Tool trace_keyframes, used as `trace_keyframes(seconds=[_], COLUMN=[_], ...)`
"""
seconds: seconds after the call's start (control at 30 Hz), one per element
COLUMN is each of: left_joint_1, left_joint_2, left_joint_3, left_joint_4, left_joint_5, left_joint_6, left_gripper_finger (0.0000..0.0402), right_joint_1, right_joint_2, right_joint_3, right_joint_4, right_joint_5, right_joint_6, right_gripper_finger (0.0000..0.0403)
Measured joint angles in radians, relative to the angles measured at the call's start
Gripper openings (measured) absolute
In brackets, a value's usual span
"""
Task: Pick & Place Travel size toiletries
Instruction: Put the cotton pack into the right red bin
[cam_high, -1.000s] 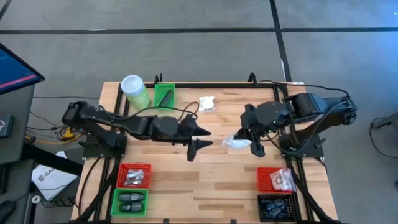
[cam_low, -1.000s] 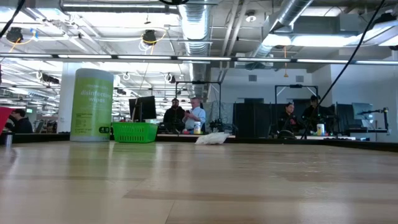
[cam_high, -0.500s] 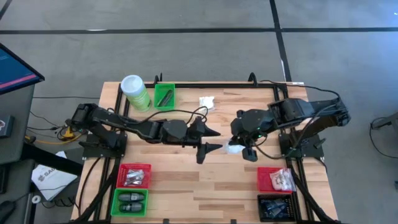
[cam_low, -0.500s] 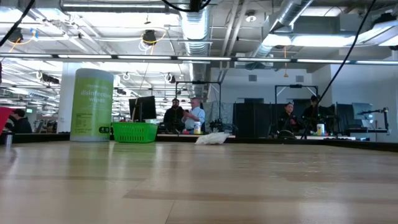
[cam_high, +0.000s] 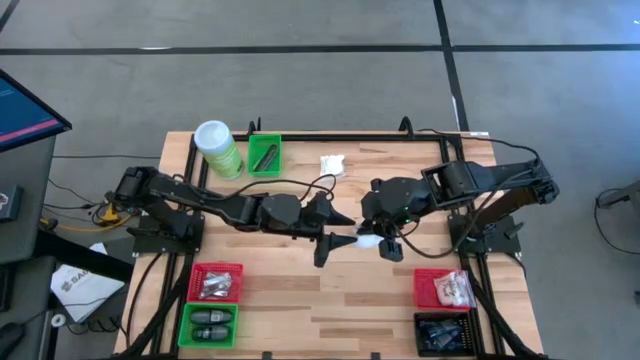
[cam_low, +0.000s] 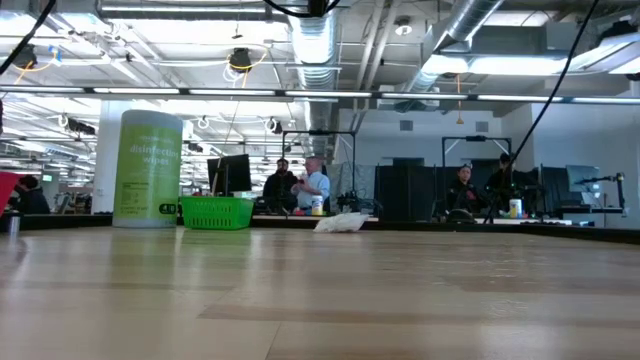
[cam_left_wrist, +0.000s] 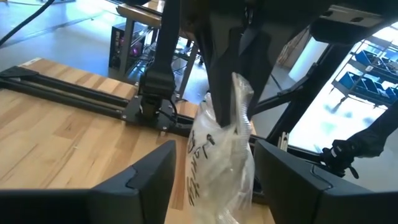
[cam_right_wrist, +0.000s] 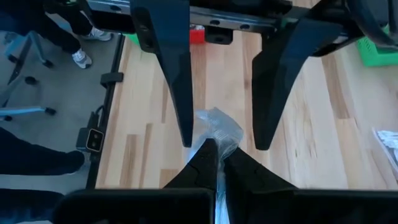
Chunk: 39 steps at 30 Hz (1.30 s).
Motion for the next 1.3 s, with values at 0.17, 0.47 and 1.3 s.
trace_keyframes(seconds=[0.17, 0.47, 1.3], left_joint_1=[0.000, -0.002, -0.089], left_joint_2=[0.000, 0.020, 0.009], left_joint_3=[0.000, 0.002, 0.000], left_joint_4=[-0.007, -0.006, -0.154], left_joint_5=[0.008, 0.024, -0.222], left_joint_6=[-0.006, -0.051, -0.204], left_gripper_finger=[0.0197, 0.0146, 0.0006], right_joint_1=[0.000, 0.000, -0.052], right_joint_2=[0.000, 0.000, -0.014], right_joint_3=[0.000, 0.000, 0.066], right_joint_4=[-0.002, 0.020, -0.001], right_joint_5=[0.000, 0.000, 0.144], right_joint_6=[0.011, 0.011, 0.282], right_gripper_finger=[0.0001, 0.0001, 0.0175])
